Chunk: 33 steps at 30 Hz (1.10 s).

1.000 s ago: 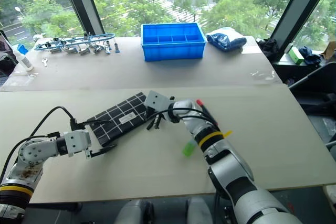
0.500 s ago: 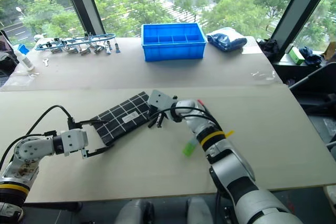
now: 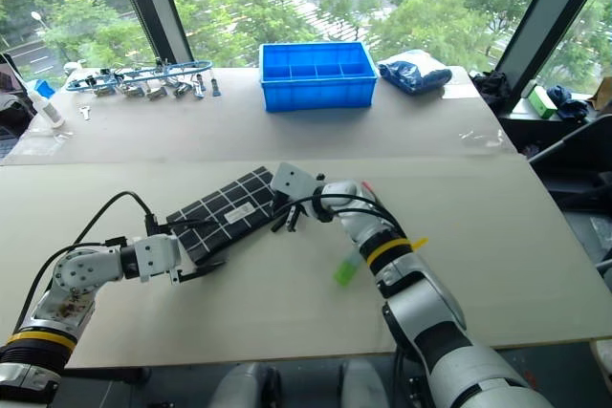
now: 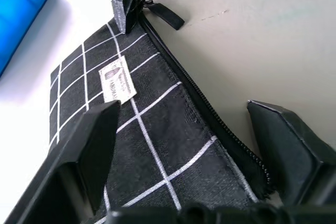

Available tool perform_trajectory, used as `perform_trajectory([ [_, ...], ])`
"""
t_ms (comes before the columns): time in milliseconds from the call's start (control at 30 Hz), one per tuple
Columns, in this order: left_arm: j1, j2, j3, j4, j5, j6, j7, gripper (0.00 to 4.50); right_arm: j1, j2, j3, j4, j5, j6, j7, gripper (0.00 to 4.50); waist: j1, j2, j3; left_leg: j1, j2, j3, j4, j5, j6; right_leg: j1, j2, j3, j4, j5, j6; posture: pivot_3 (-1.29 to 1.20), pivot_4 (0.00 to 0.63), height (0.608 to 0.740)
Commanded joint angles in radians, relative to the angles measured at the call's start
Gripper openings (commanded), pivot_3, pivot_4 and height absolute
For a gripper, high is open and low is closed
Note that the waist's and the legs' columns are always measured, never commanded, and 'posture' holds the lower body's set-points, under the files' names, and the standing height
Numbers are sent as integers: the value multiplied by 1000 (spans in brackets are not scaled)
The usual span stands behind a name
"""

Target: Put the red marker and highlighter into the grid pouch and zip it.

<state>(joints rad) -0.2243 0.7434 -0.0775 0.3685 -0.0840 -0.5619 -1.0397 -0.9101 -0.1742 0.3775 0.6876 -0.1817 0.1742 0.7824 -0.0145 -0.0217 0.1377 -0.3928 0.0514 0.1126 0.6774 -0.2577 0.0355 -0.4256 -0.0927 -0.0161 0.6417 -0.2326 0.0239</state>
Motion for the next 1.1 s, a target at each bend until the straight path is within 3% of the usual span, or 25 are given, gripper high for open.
perform_trajectory([
  [33,-12,-3,8,-4,-17,10,-2,34,4,-24,-11,10,-15,26,-8,0,0,0,0,0,0,0,0,0,0,0,0,0,0,0,0,0,150,740],
  [267,-16,-20,17,-5,-35,28,5,34,-27,-8,-102,19,66,164,-16,0,1,0,0,0,0,0,0,0,0,0,0,0,0,0,0,0,150,740],
  [433,-18,-26,21,-8,-40,34,10,0,-80,-3,-255,-50,203,310,-33,1392,0,0,1,-4,0,-1,0,0,0,-3,0,0,0,0,0,0,150,740],
  [667,-7,-50,38,-39,-74,63,26,0,-87,-82,-415,-263,368,573,-19,3859,-3,0,1,-15,0,-1,0,0,0,-14,0,0,0,0,0,0,150,740],
  [900,15,-96,72,-114,-138,144,62,0,117,-239,-412,-570,415,721,-15,3859,2,0,1,-18,0,-2,1,-2,4,-13,-2,-2,-2,2,3,0,150,740],
  [1100,13,-145,109,-226,-236,264,82,0,265,-242,-372,-692,423,779,-69,3859,-7,0,1,-18,-1,-1,1,-2,4,-15,0,1,-3,2,3,0,150,740],
])
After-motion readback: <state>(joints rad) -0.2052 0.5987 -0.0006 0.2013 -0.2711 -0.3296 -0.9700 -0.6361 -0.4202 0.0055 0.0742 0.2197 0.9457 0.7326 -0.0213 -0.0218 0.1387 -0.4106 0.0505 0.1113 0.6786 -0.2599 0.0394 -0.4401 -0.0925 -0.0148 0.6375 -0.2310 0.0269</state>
